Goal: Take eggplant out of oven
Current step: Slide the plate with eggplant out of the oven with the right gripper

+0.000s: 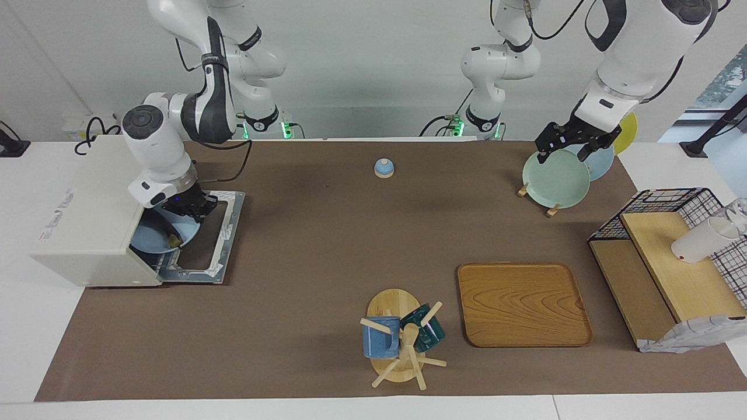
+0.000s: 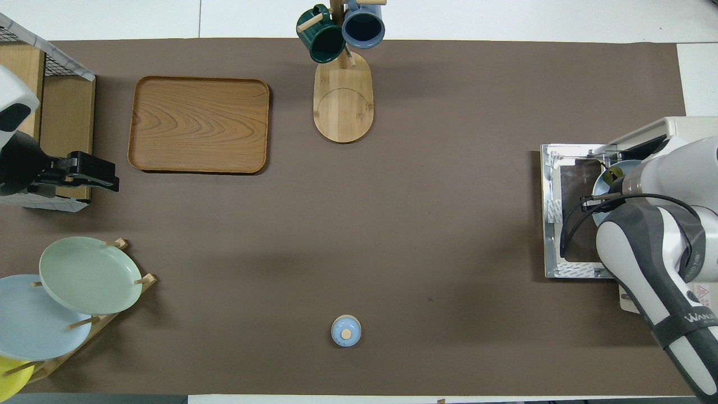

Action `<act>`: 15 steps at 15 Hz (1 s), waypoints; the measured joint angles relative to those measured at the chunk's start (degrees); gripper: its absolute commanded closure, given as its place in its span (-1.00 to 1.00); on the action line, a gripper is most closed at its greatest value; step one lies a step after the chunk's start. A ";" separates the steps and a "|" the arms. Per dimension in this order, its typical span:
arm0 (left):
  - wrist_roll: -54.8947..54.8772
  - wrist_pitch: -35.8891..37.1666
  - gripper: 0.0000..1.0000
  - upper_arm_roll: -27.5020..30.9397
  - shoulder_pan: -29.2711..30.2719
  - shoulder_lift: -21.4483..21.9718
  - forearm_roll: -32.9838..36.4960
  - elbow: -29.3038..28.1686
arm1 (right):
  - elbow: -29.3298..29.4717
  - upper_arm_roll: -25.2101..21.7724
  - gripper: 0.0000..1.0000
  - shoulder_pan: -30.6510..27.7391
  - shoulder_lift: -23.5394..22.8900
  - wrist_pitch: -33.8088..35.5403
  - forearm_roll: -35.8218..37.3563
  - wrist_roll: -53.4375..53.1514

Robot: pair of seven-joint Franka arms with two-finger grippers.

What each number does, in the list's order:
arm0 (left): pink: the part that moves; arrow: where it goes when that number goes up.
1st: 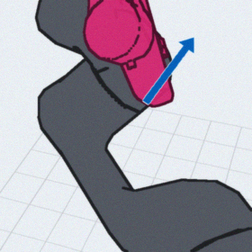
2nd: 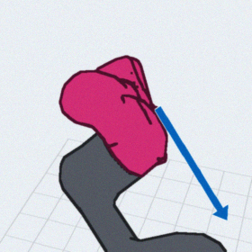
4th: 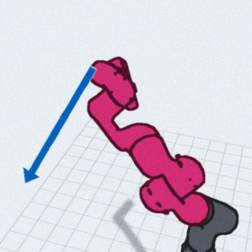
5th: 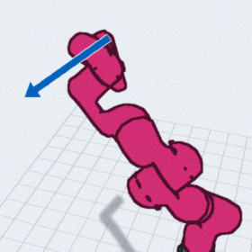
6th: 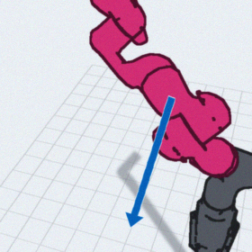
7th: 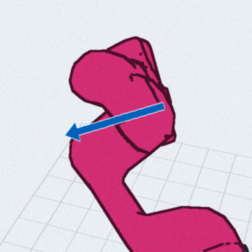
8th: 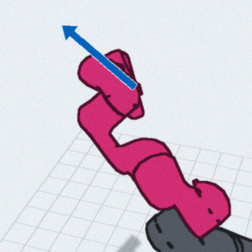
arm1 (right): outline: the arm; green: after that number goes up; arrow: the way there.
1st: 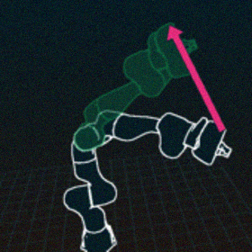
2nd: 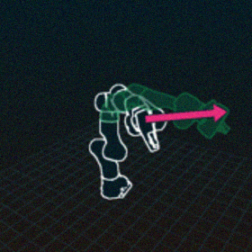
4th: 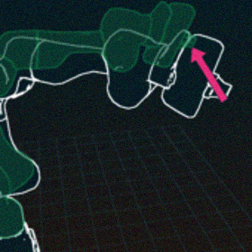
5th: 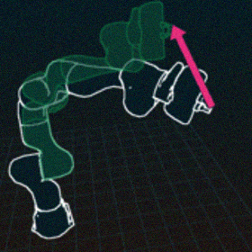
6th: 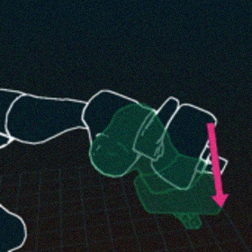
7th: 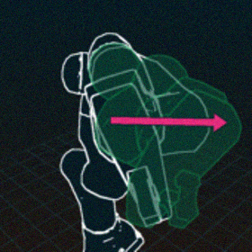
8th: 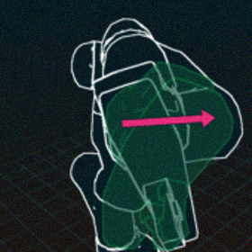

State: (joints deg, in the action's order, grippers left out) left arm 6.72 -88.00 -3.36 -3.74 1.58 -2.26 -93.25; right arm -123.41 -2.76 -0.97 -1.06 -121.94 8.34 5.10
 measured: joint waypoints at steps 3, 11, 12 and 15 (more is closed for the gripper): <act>0.00 0.00 -1.00 0.03 0.01 0.00 0.00 0.00 | 4.35 0.16 1.00 5.11 0.32 5.74 2.22 -1.03; 0.00 0.00 -1.00 0.14 0.15 0.00 0.00 0.00 | 9.34 0.78 1.00 24.57 0.37 12.29 7.96 -23.35; 0.00 0.00 -1.00 0.14 0.17 0.00 0.00 0.00 | 10.22 0.79 1.00 27.06 -0.11 12.79 7.97 -26.91; 0.00 -0.02 -1.00 0.14 0.23 0.00 0.00 0.00 | 17.09 1.02 1.00 35.54 -4.45 15.42 7.69 -39.21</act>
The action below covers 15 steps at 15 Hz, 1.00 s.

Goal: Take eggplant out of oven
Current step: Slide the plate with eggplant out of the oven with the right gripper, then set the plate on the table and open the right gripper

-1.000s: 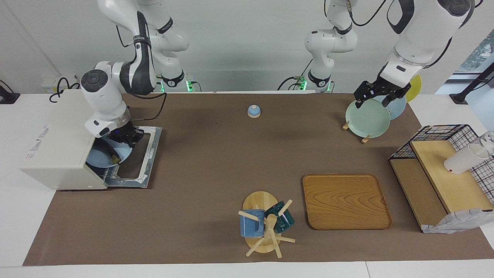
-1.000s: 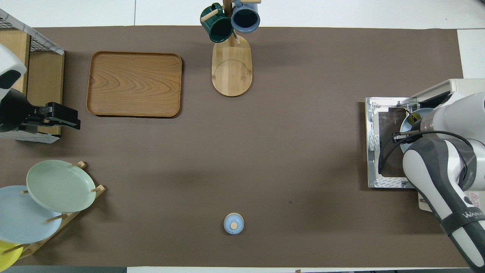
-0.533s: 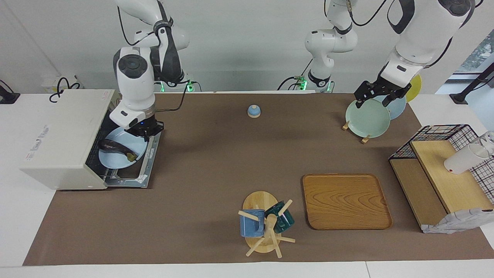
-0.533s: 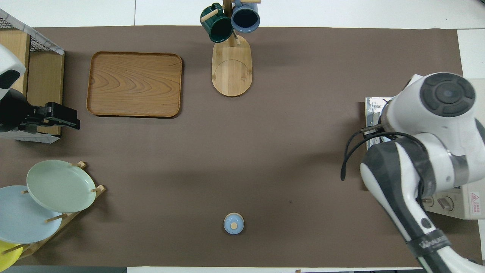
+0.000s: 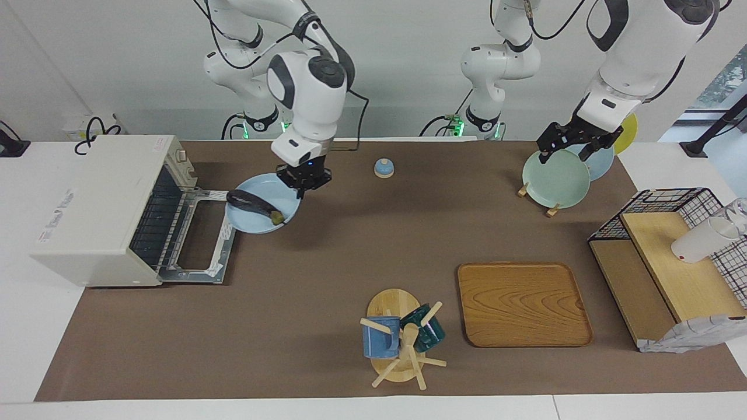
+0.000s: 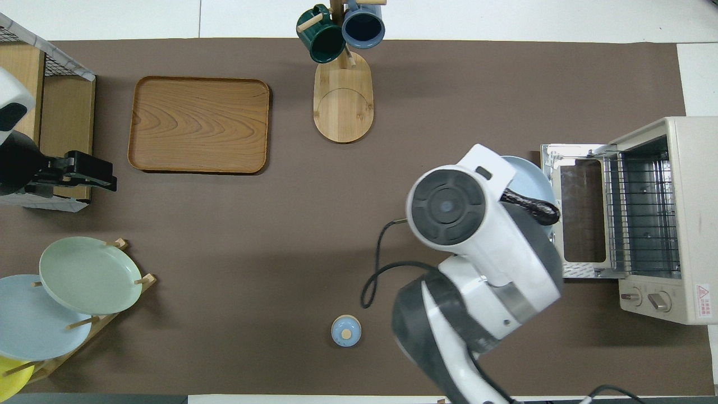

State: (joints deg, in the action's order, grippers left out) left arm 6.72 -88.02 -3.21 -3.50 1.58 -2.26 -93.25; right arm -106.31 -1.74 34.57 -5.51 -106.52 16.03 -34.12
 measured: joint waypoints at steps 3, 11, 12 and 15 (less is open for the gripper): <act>0.01 0.00 -1.00 0.00 0.01 0.00 0.00 0.00 | 7.21 0.24 1.00 5.53 -5.59 1.70 -0.30 -6.12; 0.04 -1.37 -1.00 0.05 0.04 0.00 0.00 0.00 | 17.78 0.32 1.00 13.40 -22.44 -7.00 -0.40 -19.73; 0.04 -1.52 -1.00 0.05 0.04 0.00 0.00 0.00 | 17.90 0.32 1.00 13.29 -22.88 -8.31 -1.09 -19.73; 0.04 -1.77 -1.00 0.05 0.04 0.00 0.00 0.00 | 17.43 0.58 1.00 13.29 -23.28 -13.95 -3.91 -19.73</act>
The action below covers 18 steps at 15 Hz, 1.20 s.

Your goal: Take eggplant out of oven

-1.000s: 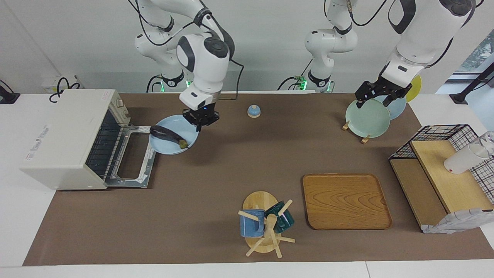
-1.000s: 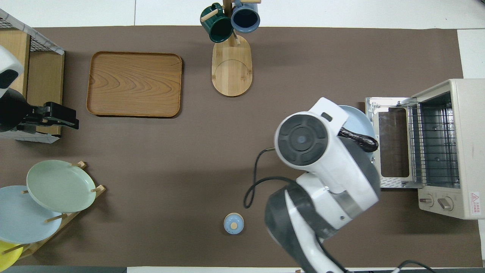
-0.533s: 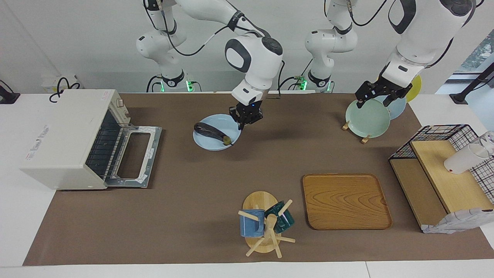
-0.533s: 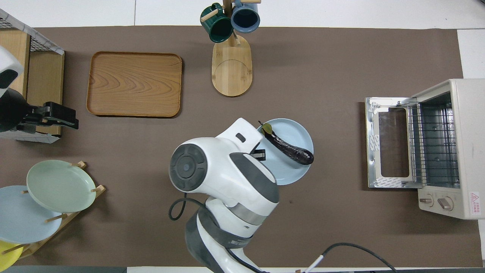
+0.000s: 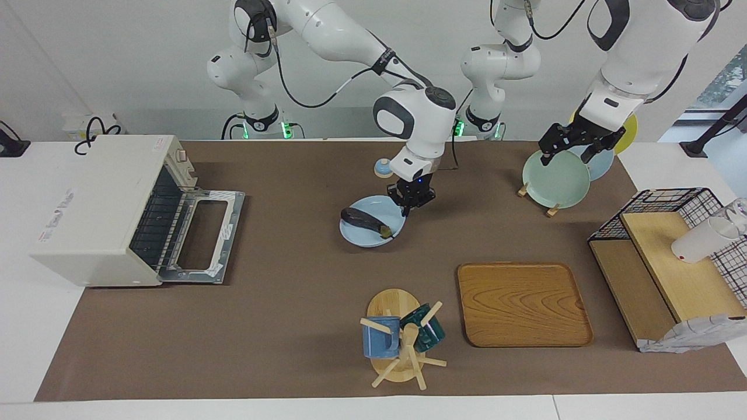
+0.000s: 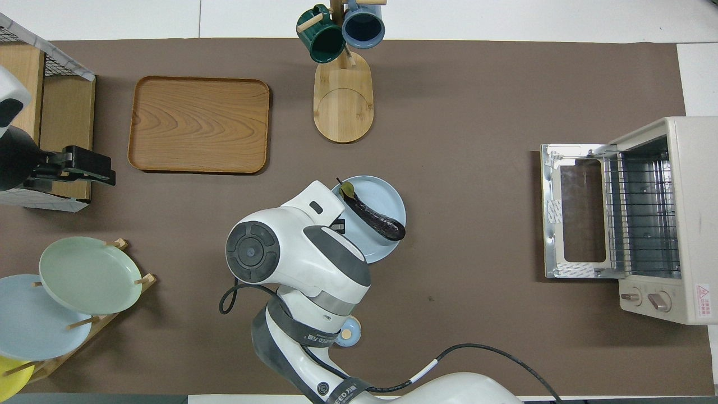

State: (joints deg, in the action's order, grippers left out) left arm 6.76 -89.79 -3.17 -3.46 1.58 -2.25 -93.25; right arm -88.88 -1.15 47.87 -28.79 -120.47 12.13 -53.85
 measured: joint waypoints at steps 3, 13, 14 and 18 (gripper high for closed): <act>0.00 -0.14 -1.00 0.00 0.00 0.00 0.00 0.00 | -1.32 0.77 1.00 0.03 -0.35 -4.72 -0.78 0.00; 0.02 -0.63 -1.00 0.01 0.01 0.00 0.00 0.00 | -0.51 0.82 0.39 -0.36 0.32 -4.92 -1.66 1.63; 0.26 -0.65 -1.00 0.01 0.01 0.00 0.00 0.00 | 0.21 0.50 0.49 -0.98 0.99 -2.35 -1.65 3.80; 9.05 -0.66 -1.00 -0.70 -0.38 -0.04 -0.02 -0.15 | 0.93 0.06 0.88 -9.84 7.87 10.75 -1.67 17.39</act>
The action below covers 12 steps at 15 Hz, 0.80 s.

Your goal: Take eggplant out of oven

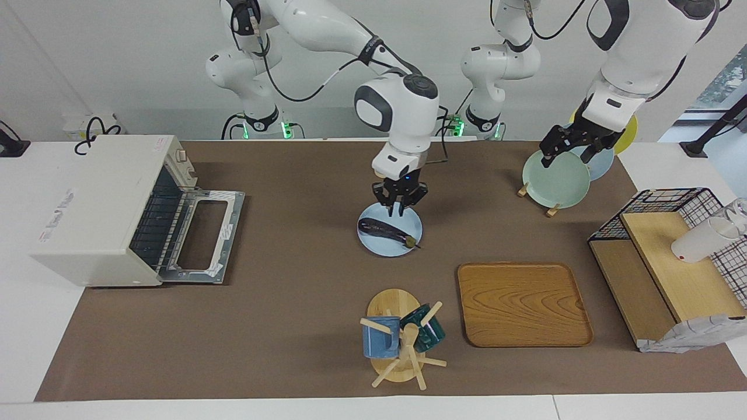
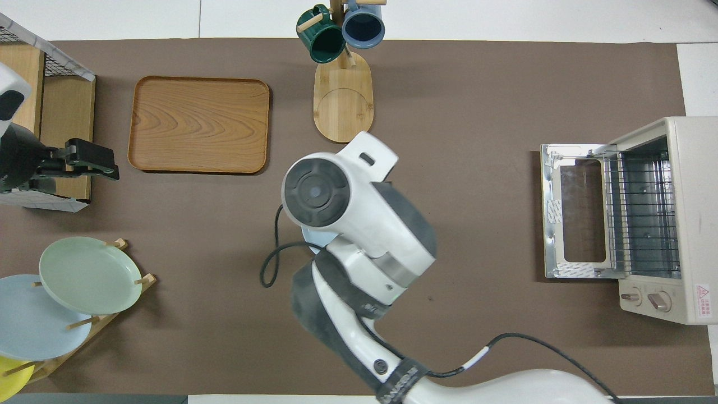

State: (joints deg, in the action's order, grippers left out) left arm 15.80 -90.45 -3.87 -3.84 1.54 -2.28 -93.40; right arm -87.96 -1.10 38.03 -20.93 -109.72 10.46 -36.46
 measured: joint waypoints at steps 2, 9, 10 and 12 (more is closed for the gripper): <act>9.20 -0.31 -1.00 -0.54 -2.40 -0.18 -0.10 -0.54 | -1.67 -0.05 1.00 -4.68 2.94 4.04 -0.02 4.68; 43.65 -12.03 -1.00 -1.13 -14.25 -1.09 -2.22 -8.98 | -16.29 -0.18 1.00 -18.85 6.04 -1.83 0.02 13.47; 49.41 -13.64 -1.00 -1.13 -16.15 -1.88 -2.32 -9.48 | -19.15 -0.18 1.00 -20.53 6.69 -4.57 0.02 14.14; 60.88 -17.58 -1.00 -1.18 -20.02 -4.78 -2.34 -10.05 | -25.36 -0.18 1.00 -23.01 8.18 -10.21 0.12 14.30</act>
State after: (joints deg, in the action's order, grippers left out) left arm 76.69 -108.03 -5.05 -23.86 -3.23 -4.62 -103.46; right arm -113.32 -1.28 15.02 -12.74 -119.93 10.58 -22.15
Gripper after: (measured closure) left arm 0.000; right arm 0.991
